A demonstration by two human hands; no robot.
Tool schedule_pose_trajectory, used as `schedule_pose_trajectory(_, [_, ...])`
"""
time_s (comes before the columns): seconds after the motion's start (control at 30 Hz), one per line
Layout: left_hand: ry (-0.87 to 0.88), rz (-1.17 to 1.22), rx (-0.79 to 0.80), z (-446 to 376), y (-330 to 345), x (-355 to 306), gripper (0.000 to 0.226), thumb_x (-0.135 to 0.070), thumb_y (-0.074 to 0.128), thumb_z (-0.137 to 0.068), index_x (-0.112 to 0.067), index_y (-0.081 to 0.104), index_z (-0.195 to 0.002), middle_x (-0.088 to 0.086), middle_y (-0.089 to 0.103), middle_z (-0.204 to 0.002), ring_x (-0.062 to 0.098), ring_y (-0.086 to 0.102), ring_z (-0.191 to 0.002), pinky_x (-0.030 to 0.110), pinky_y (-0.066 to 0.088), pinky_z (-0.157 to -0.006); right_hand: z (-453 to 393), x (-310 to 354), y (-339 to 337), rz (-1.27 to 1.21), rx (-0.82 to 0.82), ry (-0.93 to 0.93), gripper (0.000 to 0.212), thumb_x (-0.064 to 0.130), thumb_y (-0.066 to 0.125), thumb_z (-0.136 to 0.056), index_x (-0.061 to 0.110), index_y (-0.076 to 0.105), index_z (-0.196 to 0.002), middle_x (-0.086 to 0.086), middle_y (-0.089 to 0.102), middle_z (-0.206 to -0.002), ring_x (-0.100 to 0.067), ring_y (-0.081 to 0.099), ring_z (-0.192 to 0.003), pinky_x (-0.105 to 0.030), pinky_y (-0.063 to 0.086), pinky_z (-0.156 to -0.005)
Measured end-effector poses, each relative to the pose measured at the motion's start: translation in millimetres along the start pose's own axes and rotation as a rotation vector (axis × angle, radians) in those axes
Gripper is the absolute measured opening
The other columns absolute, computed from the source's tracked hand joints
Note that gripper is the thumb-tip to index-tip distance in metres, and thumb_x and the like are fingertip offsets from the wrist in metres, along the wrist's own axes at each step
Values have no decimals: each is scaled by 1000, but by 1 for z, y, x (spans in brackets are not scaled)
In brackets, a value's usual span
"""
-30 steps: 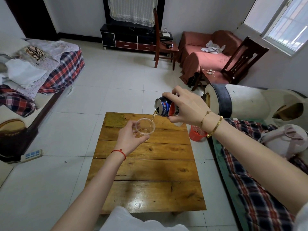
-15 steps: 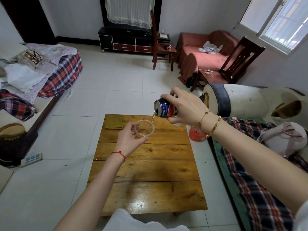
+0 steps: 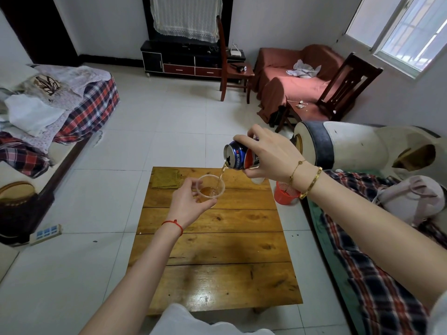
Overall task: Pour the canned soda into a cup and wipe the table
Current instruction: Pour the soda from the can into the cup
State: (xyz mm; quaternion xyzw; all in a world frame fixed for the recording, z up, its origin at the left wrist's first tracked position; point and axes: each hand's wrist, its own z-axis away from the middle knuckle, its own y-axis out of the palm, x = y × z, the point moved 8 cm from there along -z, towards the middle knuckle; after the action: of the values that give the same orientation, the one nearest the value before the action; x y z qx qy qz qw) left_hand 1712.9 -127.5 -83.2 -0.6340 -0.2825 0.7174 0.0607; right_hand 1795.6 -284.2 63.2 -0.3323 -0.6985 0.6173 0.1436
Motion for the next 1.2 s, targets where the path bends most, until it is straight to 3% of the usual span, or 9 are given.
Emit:
schedule_pose_trajectory(0.33, [2, 20, 0, 0, -4, -2, 66, -25, 86, -72, -13, 51, -127, 4, 58, -131, 10, 54, -105, 20, 50, -86, -1, 1, 1, 14, 5, 8, 69, 47, 67, -71, 22, 45, -132, -7, 49, -107, -24, 53, -81, -37, 52, -63])
schedule_pose_trajectory(0.8, [11, -7, -2, 3, -6, -1, 65, -26, 85, -73, -14, 50, -128, 3, 57, -132, 9, 53, -105, 11, 45, -76, 0, 4, 1, 6, -11, 2, 68, 47, 67, -71, 22, 46, -131, -7, 49, -106, -23, 52, -80, -36, 51, -62])
schedule_pose_trajectory(1.2, [17, 13, -11, 6, -6, -3, 67, -25, 86, -71, -14, 51, -127, -1, 57, -122, 11, 56, -105, 22, 53, -87, 3, 6, 2, 5, -6, 1, 68, 45, 67, -69, 22, 48, -130, -7, 49, -105, -23, 51, -78, -35, 48, -60])
